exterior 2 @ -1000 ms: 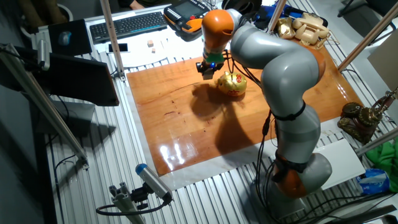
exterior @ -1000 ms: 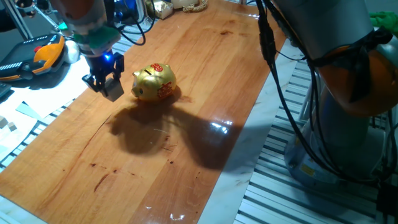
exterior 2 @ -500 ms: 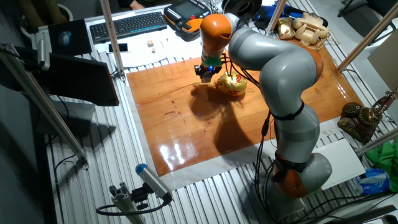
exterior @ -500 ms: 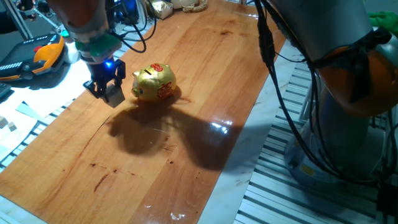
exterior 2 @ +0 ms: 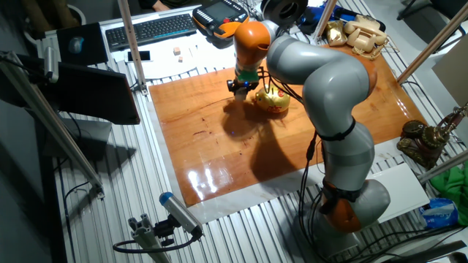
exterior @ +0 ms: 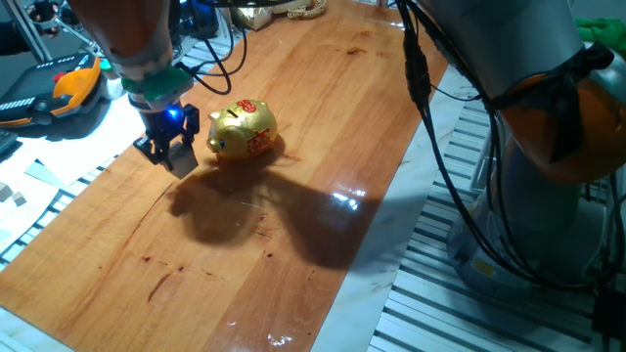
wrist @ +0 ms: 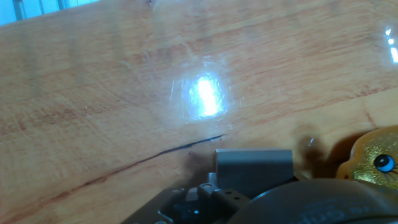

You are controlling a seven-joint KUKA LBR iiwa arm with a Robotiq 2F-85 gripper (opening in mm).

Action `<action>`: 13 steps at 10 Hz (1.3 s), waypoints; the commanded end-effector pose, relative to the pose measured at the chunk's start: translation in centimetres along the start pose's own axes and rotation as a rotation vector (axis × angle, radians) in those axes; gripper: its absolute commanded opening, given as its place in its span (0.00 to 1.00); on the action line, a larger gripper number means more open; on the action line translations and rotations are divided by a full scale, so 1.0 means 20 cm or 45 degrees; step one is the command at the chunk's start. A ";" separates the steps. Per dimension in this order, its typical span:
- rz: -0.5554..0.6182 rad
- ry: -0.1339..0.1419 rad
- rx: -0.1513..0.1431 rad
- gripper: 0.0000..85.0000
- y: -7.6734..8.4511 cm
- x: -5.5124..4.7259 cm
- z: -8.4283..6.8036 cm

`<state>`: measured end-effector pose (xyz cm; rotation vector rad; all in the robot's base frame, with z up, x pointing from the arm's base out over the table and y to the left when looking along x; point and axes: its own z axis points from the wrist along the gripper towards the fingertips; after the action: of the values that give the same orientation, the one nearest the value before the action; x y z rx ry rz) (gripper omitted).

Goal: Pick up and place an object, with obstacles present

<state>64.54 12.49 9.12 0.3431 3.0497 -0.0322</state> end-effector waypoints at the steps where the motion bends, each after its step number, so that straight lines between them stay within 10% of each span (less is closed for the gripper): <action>1: 0.002 -0.002 0.000 0.00 0.00 0.00 0.01; 13: 0.014 -0.030 0.009 0.00 0.01 0.01 0.14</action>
<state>64.56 12.73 6.28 0.3595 3.0262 -0.0449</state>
